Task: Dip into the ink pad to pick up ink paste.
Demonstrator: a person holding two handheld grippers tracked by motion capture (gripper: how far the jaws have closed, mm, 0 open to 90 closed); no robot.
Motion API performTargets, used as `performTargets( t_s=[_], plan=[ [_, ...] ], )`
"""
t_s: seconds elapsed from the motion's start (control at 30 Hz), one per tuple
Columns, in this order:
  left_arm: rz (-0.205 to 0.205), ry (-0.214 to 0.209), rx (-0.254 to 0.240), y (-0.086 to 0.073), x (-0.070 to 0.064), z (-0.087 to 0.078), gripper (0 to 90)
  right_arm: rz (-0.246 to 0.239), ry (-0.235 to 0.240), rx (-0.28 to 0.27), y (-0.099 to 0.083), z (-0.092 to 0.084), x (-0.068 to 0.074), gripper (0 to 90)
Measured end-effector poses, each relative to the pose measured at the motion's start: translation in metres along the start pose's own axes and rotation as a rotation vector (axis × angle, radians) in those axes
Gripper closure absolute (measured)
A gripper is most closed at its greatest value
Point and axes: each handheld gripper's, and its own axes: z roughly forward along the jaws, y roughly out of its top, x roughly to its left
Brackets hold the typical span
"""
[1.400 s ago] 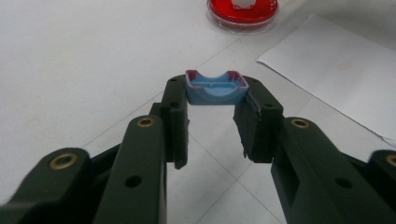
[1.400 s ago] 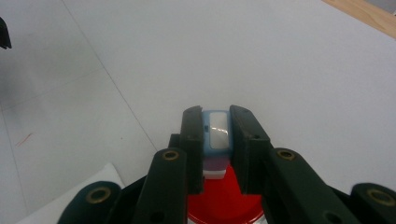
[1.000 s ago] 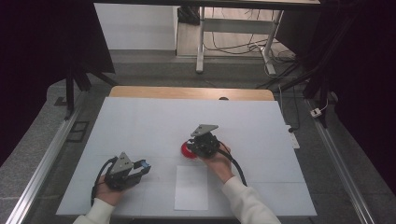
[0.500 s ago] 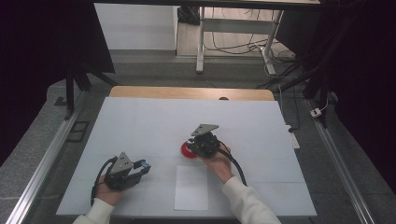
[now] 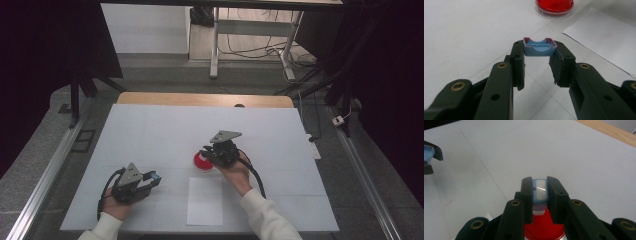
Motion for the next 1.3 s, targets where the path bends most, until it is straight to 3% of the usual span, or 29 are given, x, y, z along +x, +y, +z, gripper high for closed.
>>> performTargets(
  t_s=[0.7,1.3],
  plan=[
    [-0.002,0.002,-0.003,0.000,0.001,0.000,65.5,0.031,0.026,-0.113,0.006,-0.028,-0.002,75.6],
    [-0.002,0.002,-0.002,0.000,0.001,0.000,65.5,0.030,0.053,-0.148,0.007,-0.048,0.004,75.6]
  ],
)
